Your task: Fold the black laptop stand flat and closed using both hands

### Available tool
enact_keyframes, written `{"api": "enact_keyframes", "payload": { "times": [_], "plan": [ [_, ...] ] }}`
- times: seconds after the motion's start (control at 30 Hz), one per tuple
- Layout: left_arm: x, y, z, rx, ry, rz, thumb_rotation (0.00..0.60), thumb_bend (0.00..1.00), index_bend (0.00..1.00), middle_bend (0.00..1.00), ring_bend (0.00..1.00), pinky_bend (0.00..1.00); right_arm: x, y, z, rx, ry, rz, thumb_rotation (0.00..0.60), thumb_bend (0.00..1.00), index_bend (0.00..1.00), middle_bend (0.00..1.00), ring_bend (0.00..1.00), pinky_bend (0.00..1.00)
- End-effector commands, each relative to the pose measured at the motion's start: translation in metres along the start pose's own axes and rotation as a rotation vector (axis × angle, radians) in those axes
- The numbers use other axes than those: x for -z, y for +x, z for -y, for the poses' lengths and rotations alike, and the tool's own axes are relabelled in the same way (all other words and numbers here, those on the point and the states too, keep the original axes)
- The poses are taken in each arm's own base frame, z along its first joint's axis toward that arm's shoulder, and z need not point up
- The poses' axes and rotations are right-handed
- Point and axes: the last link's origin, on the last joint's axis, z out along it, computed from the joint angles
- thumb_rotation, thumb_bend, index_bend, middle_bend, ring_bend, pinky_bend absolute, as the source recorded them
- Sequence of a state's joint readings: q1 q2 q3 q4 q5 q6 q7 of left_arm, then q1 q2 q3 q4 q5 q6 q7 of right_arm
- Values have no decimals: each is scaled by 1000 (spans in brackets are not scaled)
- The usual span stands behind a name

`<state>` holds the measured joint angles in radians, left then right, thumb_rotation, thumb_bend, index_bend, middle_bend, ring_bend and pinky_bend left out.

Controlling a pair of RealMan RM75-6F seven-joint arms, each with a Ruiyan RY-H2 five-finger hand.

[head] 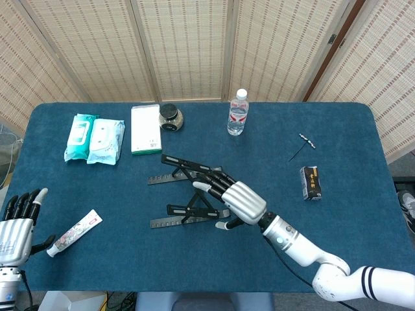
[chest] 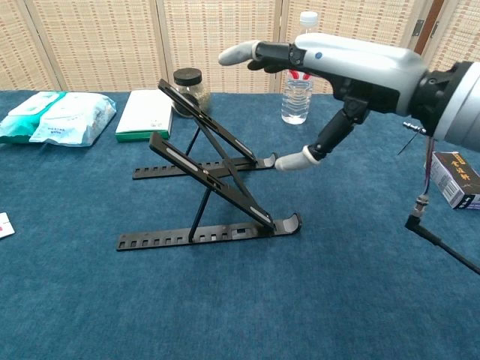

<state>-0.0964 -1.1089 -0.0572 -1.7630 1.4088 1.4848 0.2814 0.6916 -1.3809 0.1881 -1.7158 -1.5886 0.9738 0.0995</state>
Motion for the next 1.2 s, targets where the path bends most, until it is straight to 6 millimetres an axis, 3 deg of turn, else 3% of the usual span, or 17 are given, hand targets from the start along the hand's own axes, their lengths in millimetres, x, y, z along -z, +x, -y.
{"api": "enact_keyframes", "payload": {
  "times": [0.03, 0.53, 0.87, 1.07, 1.2],
  "plan": [
    [0, 0, 0, 0, -2, 0, 600, 147, 0, 79, 70, 0, -10, -3, 4, -2, 6, -9, 600, 49, 0, 0, 0, 0],
    [-1, -2, 3, 7, -1, 8, 600, 146, 0, 79, 69, 0, -56, -33, 30, 61, 48, -24, 600, 47, 0, 0, 0, 0],
    [0, -3, 8, 17, -1, 12, 600, 146, 0, 79, 69, 0, -82, -53, 35, 88, 35, -51, 600, 48, 0, 0, 0, 0],
    [2, -2, 11, 23, 4, 13, 600, 146, 0, 79, 69, 0, -88, -58, 34, 118, 33, -80, 600, 51, 0, 0, 0, 0],
    [2, -3, 12, 26, 2, 17, 600, 147, 0, 79, 70, 0, -88, -60, 30, 135, 25, -104, 600, 139, 0, 0, 0, 0]
  ]
}}
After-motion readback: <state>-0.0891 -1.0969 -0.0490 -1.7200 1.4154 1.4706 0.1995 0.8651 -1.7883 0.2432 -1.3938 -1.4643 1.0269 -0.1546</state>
